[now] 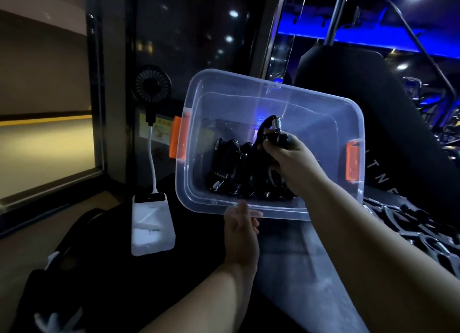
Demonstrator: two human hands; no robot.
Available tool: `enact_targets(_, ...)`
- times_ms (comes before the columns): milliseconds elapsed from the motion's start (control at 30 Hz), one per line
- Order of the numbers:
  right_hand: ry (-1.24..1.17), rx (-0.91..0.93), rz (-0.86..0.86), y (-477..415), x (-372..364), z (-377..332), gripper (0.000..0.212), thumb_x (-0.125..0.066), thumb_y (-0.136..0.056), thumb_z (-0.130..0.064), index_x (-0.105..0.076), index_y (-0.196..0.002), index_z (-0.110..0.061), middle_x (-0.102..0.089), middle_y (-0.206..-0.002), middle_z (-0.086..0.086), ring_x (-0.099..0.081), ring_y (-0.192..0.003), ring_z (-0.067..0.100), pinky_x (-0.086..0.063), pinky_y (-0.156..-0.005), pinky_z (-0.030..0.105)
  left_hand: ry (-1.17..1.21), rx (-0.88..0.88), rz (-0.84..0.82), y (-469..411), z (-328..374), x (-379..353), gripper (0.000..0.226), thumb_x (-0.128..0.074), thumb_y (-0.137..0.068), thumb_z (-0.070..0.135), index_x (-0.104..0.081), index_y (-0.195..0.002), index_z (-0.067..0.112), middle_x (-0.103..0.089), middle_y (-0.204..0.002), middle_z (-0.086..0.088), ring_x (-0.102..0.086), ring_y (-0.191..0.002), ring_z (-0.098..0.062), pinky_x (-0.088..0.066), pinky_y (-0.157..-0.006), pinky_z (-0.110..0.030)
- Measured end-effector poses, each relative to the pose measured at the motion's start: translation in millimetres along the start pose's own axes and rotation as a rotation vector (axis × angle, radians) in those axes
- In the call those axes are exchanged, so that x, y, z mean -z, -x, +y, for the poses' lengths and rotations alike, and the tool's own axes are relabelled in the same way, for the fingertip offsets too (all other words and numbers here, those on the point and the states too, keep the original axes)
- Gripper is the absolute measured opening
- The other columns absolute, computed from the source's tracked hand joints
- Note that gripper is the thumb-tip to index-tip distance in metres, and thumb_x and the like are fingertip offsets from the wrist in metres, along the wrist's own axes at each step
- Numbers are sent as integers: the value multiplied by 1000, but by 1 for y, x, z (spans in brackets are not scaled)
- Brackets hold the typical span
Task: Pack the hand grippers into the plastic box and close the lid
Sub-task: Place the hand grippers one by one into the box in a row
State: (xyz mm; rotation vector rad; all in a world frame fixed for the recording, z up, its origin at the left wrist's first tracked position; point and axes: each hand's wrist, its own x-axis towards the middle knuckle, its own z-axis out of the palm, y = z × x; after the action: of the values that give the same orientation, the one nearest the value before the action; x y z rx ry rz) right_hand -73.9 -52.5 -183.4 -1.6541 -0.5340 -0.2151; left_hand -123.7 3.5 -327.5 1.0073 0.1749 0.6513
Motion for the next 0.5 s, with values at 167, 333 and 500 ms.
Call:
enact_targets(167, 214, 7, -20, -37, -44, 20, 11, -68, -85, -19, -63, -78, -25, -64, -78, -1, -61, -75, 18, -56, -69, 38, -19, 9, -30, 0, 0, 2, 48, -38, -98, 36, -60, -85, -4, -48, -63, 5, -45, -51, 3, -41, -53, -12)
enact_targets(333, 481, 32, -36, -57, -79, 35, 16, -69, -82, -23, -68, -92, -10, -68, -86, 10, -67, -83, 30, -54, -80, 48, 32, 22, -22, 2, 5, 0, 35, -40, -98, 29, -56, -78, 5, -54, -62, -1, -46, -51, -1, -41, -57, -16)
enact_targets(500, 695, -33, -96, -71, -98, 48, 36, -68, -83, -31, -58, -111, -10, -62, -110, 12, -62, -97, 32, -52, -86, 44, 71, 64, -23, 3, 7, 1, 26, -42, -98, 25, -52, -77, 13, -54, -54, 10, -46, -51, -1, -41, -56, -17)
